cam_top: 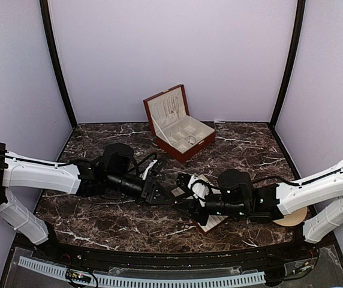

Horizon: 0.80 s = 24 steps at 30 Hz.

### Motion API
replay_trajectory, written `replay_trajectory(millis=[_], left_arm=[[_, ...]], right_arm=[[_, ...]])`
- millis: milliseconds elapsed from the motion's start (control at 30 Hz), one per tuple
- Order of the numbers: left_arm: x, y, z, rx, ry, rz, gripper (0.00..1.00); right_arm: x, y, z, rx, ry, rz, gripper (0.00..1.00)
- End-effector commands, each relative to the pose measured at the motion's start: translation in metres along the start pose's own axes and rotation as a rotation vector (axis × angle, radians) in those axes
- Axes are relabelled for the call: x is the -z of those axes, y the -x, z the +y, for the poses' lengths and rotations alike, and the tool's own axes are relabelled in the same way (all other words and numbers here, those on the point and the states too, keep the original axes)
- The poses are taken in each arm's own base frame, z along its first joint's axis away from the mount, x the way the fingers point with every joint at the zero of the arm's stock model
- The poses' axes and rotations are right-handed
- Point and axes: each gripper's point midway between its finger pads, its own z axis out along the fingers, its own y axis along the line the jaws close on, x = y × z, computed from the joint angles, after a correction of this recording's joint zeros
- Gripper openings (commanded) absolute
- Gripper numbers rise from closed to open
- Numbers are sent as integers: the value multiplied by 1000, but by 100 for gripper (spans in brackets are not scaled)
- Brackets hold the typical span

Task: Organize the mixed jewelry
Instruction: Pass from the left arm to the right

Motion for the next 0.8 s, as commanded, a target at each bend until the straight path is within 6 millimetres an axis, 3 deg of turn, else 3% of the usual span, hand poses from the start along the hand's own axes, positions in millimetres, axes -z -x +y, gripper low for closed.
replay_trajectory(millis=[0,533,667,767], left_arm=[[5,7,-22,-40,-47,-18,0],[5,5,-20,-35,-45,-17,0],[5,8,-21,-59,-44,-30,9],[6,12,-23,-86,-38,-47,26]], right_arm=[[-1,21,2,7,0,-57,24],[2,21,-5,-10,-41,-65,4],[6,20,-11,-39,-77,-54,3],[12,15,-17,-68,-104,-36,2]])
